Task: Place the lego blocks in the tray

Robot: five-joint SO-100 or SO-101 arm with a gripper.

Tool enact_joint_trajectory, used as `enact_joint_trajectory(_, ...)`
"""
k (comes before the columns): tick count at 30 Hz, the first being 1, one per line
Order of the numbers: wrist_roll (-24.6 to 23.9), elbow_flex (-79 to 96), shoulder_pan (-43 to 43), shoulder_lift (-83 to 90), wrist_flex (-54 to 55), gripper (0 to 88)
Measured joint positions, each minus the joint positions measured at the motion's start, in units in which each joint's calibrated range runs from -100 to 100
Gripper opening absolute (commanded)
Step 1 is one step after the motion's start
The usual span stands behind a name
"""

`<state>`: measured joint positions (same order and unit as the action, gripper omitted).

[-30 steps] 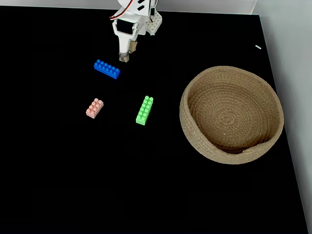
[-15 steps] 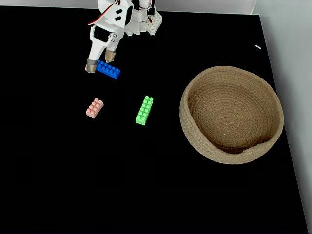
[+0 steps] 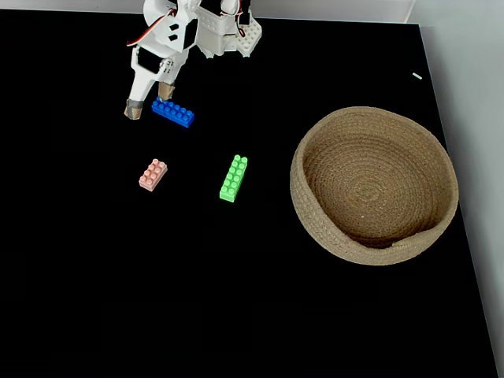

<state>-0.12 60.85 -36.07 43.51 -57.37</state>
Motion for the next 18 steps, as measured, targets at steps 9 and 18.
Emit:
enact_joint_trajectory(9,0.0,3.45,2.28,3.48,-2.52,36.1)
enact_joint_trajectory(18,-1.9,9.99,4.07,7.04,0.65,34.7)
